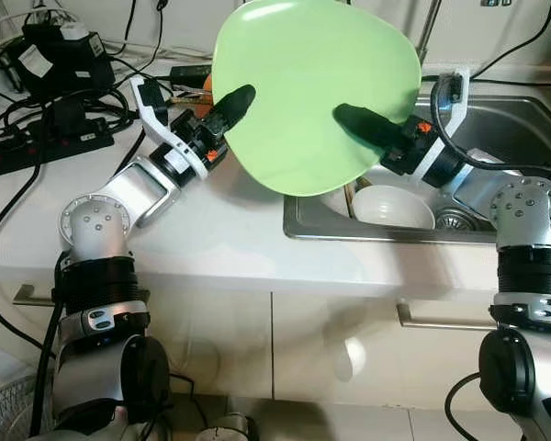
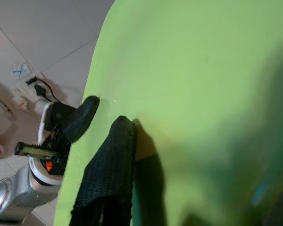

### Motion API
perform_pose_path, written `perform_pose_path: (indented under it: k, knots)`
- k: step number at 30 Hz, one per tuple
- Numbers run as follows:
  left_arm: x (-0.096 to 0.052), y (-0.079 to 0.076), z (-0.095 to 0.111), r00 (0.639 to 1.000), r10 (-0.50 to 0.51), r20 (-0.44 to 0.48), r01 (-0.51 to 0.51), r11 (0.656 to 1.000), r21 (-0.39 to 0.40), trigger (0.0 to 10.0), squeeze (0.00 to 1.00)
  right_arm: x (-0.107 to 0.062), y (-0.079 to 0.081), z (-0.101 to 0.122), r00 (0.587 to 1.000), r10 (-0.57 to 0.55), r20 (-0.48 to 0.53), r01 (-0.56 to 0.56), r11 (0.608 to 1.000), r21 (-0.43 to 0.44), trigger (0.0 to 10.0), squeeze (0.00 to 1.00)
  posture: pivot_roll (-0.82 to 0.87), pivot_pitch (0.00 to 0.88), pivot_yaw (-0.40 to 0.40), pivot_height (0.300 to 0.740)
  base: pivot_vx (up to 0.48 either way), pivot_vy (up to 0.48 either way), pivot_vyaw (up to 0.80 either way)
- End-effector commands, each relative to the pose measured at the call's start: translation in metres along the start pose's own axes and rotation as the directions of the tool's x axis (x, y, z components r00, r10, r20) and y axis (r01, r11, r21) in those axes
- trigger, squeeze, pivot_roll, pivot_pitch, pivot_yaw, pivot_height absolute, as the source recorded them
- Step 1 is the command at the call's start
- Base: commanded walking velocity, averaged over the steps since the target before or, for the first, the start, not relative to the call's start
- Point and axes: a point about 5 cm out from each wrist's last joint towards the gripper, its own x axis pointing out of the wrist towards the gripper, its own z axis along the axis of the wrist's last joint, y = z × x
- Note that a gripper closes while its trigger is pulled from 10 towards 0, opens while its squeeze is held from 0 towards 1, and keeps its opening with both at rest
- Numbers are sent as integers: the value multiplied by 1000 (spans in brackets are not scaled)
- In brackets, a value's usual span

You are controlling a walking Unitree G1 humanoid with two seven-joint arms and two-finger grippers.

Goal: Kitchen organization

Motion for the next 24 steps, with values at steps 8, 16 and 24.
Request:
perform_pose_path:
  k: [8,16,24]
  knots:
    - [10,-6,-5,998,-28,-63,29,999,19,1529,0,3,3,7,1000,-13,25,14,999,-47,0,0,62,49,87,740,0,0,0]
    - [10,3,-3,998,24,-50,-22,999,37,10000,1000,1,-8,17,987,-111,112,116,993,-37,0,0,60,44,78,740,0,0,0]
    - [6,6,-2,998,37,-52,-35,998,49,10000,1000,-10,-18,43,938,-221,266,231,973,-7,0,0,56,52,72,740,0,0,0]
